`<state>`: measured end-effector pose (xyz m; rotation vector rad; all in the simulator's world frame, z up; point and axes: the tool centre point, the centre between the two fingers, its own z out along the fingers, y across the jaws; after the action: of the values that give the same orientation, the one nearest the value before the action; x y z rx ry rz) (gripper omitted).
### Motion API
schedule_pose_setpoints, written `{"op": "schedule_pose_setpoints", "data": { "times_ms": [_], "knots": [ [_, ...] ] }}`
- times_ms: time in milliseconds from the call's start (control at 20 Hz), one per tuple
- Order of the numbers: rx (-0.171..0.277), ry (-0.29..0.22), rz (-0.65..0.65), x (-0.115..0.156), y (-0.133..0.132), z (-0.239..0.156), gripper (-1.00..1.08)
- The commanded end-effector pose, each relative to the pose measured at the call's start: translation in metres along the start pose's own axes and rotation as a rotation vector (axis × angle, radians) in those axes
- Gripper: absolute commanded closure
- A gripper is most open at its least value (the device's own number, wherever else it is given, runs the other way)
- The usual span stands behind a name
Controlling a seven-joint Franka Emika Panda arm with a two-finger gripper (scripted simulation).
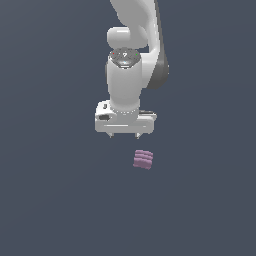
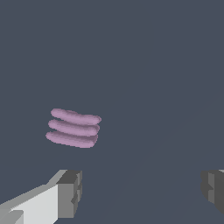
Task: Pick up the object and move it to a goal position.
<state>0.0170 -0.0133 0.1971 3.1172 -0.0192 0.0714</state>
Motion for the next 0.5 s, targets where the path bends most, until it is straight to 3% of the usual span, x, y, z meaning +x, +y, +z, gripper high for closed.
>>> {"op": "schedule_pose_setpoints", "data": {
  "times_ms": [0, 450],
  "knots": [
    [0.000, 0.000, 0.000, 0.000, 0.000, 0.000, -0.92],
    [0.028, -0.034, -0.004, -0.010, -0.033, 0.011, -0.92]
  ]
}}
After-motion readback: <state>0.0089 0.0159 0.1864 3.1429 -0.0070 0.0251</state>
